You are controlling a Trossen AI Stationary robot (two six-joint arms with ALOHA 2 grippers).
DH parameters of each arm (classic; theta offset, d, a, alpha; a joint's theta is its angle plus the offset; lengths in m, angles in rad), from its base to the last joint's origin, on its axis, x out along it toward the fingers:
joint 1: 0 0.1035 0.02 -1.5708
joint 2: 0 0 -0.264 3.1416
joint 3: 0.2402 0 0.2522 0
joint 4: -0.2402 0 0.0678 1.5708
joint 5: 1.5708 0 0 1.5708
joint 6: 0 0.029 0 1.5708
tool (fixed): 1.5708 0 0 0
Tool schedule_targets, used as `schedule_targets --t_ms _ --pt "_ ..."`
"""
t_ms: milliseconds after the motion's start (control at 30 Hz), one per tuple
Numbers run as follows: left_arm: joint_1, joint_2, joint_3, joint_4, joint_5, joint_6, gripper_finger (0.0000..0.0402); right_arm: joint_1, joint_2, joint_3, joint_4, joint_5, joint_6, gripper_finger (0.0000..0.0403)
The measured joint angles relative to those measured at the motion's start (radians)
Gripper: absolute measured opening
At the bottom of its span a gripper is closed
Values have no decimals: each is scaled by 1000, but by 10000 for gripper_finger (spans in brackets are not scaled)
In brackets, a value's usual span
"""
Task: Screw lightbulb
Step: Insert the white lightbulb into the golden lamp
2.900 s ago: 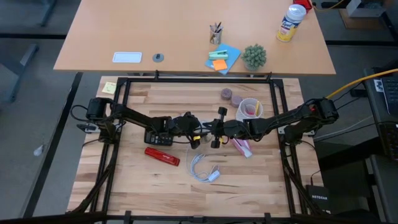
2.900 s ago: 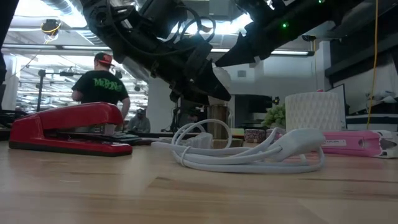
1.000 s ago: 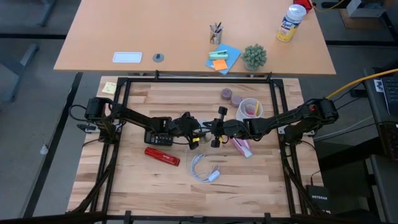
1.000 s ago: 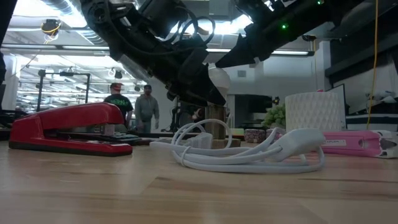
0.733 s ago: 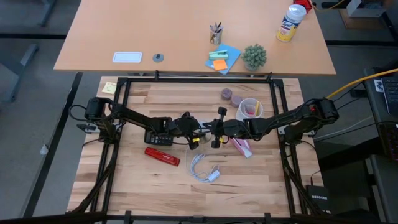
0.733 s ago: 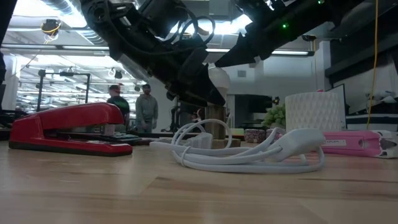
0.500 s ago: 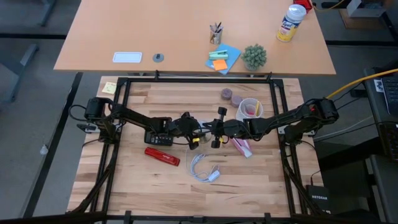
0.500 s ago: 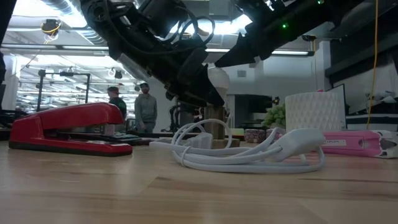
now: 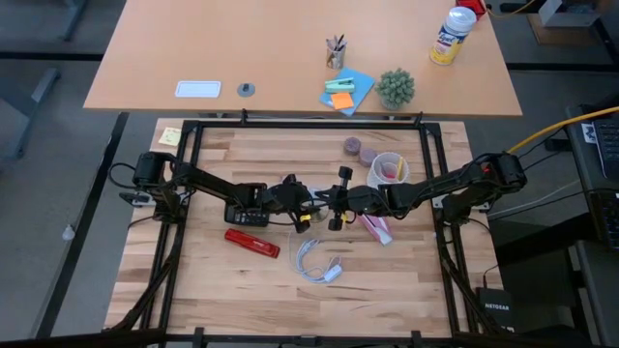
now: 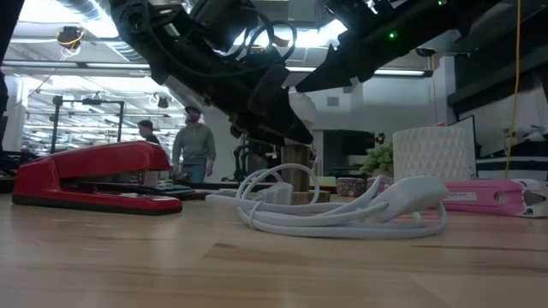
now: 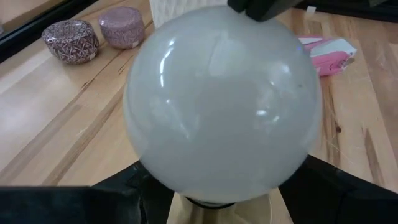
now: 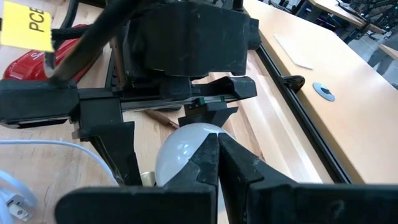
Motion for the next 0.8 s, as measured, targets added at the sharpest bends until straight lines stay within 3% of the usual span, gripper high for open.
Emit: schedule_targets --t_ms 800 --pt "0 -2 1 2 5 -6 239 -1 4 -3 69 -7 0 7"
